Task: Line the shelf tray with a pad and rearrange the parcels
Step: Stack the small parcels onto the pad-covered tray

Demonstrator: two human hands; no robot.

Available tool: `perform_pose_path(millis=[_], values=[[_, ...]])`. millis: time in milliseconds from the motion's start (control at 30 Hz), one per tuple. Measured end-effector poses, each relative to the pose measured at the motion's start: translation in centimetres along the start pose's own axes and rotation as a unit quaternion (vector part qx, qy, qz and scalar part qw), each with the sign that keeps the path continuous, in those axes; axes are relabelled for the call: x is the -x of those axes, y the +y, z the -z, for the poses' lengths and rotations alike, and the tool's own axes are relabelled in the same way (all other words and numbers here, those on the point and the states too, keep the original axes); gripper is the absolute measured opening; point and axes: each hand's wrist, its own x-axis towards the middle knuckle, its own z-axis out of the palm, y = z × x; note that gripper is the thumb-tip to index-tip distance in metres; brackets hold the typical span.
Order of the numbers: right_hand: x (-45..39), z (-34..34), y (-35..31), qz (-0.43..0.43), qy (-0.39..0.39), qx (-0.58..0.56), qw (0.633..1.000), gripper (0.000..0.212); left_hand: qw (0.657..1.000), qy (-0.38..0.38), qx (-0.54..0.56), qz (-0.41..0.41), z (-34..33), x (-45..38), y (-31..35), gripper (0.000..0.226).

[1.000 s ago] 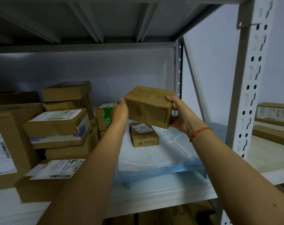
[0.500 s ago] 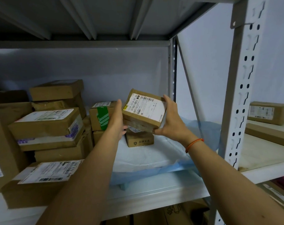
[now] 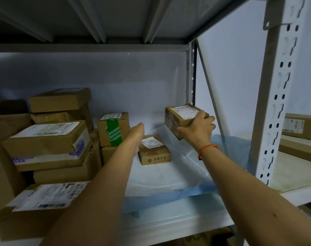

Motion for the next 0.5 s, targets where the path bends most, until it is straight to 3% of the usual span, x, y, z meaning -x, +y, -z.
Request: perform_pose_path(millis=[300,500], values=[[-1.5,-5.9,-0.2,-0.038,-0.055,0.028,0.997,0.098,0.982,-0.028,-0.186,-0.029,-1.6,-3.5,0.6,0.042],[-1.4,-8.1,1.7,-0.058,-0.086,0.115,0.988,0.095,0.976,-0.033,-0.215,-0.012,-2.2,-5.1,-0.1,0.024]])
